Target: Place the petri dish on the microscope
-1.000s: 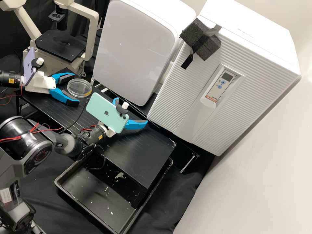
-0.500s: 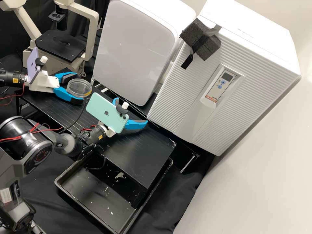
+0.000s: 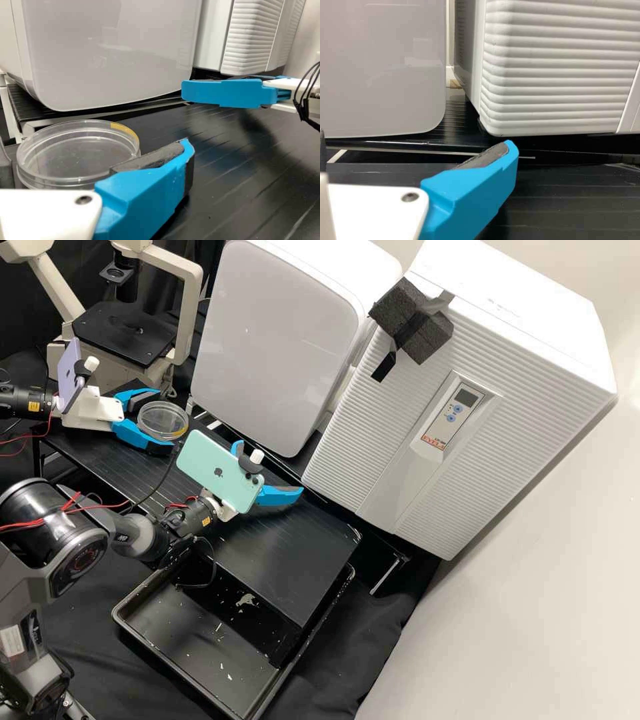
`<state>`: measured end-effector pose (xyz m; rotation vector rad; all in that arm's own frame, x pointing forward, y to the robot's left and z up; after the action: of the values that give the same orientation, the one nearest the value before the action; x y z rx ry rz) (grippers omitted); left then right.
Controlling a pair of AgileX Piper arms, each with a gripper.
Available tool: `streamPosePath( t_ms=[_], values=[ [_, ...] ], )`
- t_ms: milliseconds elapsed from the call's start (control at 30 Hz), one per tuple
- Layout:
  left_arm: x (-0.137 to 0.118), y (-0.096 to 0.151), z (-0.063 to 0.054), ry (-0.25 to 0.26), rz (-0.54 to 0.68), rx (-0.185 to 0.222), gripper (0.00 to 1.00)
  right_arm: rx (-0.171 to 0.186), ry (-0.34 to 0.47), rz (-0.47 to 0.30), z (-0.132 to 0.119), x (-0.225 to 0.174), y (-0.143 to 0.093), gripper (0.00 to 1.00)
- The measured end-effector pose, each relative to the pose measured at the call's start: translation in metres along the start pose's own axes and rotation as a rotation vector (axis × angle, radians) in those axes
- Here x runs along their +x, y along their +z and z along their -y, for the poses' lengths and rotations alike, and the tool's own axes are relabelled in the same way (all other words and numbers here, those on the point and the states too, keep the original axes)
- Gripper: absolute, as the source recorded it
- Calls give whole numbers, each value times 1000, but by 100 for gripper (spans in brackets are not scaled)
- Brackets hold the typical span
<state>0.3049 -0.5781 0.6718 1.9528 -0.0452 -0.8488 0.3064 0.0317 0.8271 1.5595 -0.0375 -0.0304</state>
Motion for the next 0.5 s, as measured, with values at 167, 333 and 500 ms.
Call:
streamPosePath(
  t_ms=[167, 333, 500],
  values=[
    [0, 1, 0, 2, 4, 2, 100, 0, 0, 0, 0, 0, 0, 100],
    [1, 0, 2, -1, 3, 3, 100, 0, 0, 0, 0, 0, 0, 100],
    [1, 0, 2, 3, 6, 3, 100, 0, 0, 0, 0, 0, 0, 100]
  ],
)
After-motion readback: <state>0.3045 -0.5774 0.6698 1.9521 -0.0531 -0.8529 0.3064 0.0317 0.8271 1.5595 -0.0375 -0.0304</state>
